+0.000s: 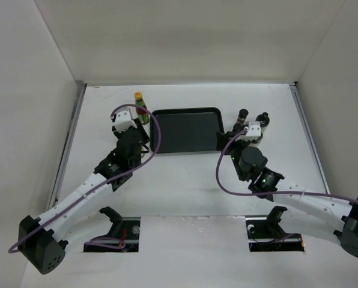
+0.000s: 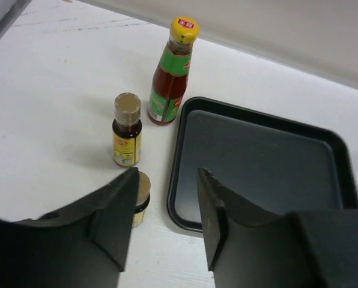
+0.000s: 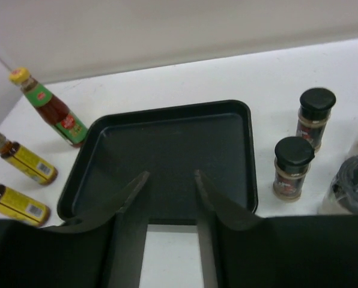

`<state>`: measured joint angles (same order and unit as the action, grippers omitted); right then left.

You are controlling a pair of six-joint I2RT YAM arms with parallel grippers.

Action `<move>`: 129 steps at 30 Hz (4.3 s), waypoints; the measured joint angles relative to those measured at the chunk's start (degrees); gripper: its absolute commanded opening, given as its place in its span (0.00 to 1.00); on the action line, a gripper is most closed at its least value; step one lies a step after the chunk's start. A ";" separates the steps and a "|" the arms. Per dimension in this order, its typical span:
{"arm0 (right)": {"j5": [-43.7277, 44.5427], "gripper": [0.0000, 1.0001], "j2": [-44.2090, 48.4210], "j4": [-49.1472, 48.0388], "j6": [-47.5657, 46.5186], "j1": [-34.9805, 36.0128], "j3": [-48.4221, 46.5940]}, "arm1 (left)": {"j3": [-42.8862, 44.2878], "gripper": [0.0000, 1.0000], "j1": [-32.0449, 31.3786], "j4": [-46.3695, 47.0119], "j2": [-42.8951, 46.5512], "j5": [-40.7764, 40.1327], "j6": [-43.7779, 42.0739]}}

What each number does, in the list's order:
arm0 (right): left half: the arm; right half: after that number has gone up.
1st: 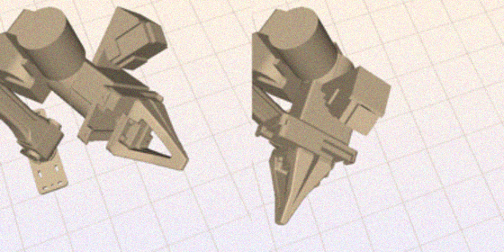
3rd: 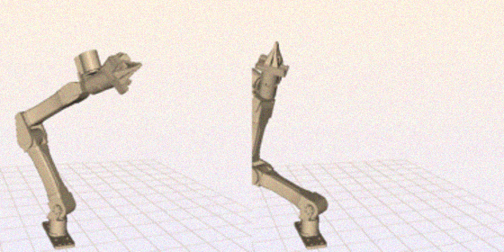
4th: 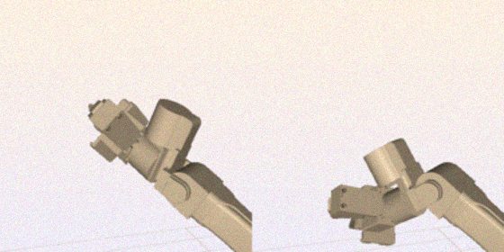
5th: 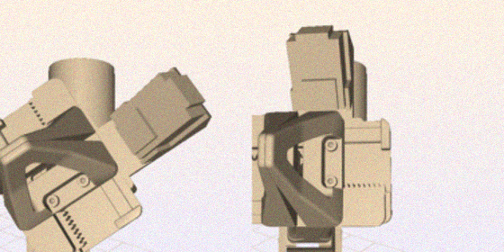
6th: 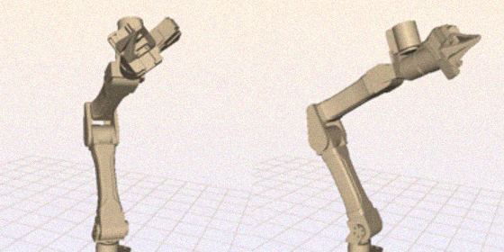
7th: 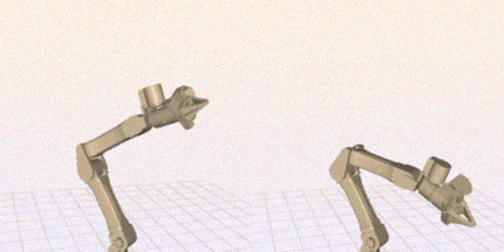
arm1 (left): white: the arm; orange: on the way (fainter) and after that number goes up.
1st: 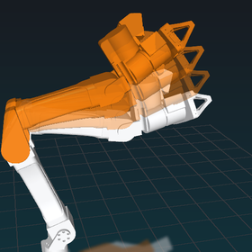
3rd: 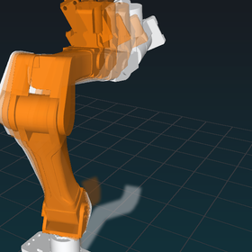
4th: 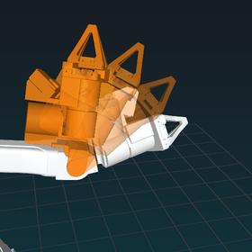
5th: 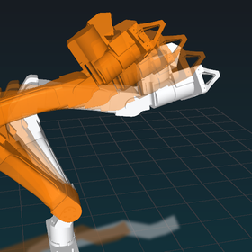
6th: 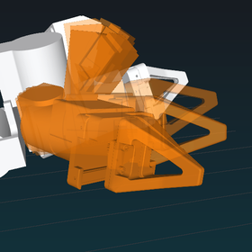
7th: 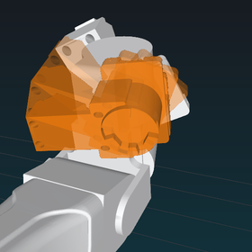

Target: Organize the condiment bottles

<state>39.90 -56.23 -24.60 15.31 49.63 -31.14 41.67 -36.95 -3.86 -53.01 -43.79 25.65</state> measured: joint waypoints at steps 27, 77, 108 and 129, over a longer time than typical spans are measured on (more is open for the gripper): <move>-7.58 0.90 -3.82 2.71 0.96 0.28 -1.77 | -4.33 0.41 3.52 7.54 -16.98 -5.38 -1.27; -9.33 0.90 4.72 3.61 8.79 -10.21 1.42 | 39.45 0.54 -1.90 26.05 -64.46 9.62 -9.14; -11.69 0.99 0.61 3.72 8.94 -10.27 1.73 | 31.63 0.67 16.00 11.89 -41.79 9.29 -8.15; -11.89 1.00 -0.17 3.74 8.94 -10.27 1.70 | 36.74 0.23 19.61 5.90 -51.52 11.23 -6.36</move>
<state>28.01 -56.40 -20.86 24.25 39.35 -29.43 78.41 -17.34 2.04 -104.53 -32.56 19.29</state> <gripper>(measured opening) 0.998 0.353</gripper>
